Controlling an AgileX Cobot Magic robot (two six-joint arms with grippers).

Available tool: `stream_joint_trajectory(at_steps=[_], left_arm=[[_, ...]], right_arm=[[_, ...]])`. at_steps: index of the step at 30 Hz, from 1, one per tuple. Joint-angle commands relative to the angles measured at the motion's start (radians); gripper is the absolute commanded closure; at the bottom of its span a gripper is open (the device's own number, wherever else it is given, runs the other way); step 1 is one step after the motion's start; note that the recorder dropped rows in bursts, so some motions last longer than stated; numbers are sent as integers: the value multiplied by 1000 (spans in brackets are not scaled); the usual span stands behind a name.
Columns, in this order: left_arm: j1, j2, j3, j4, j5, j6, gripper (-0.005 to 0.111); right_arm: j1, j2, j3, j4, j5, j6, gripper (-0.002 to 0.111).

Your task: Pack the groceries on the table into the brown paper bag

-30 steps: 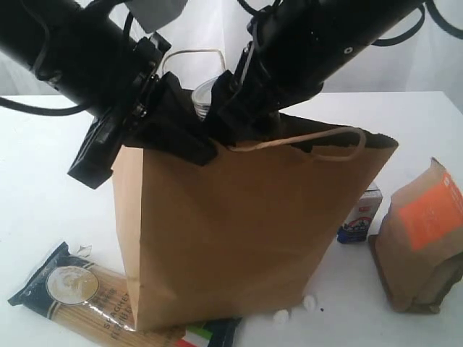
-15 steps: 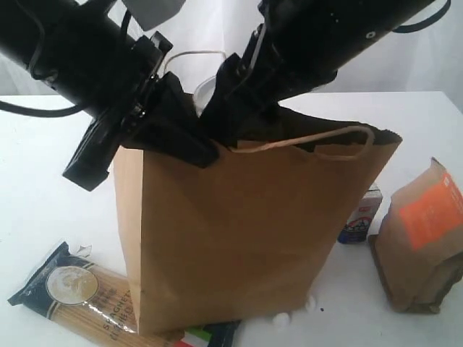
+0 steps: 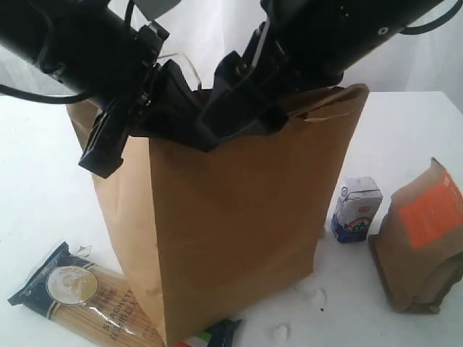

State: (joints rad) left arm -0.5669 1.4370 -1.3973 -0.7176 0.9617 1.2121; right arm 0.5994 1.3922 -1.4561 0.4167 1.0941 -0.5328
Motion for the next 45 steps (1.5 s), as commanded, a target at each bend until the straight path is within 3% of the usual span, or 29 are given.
stream_joint_trajectory(at_steps=[1,11,20,27,33,45], left_arm=[[-3,-17,-9,-73,18,-2,107],[-3,-17,-9,-73,57,-2,107],[-5,-17,19,-73,79,-2,107],[-4,-17,132,-75,53,46,107],[-4,-18,139,-81,43,46,107],[-4,-84,139,-88,30,71,107]], right_arm=[[-1,-10,-2,-20,5,6,29],[-1,-83,-2,-60,-164,46,29],[-1,-104,-2,-408,-175,243,29],[-1,-49,-2,-410,-106,192,29],[-1,-7,-2,-333,-30,128,34],[-1,70,-2,-338,-77,5,35]])
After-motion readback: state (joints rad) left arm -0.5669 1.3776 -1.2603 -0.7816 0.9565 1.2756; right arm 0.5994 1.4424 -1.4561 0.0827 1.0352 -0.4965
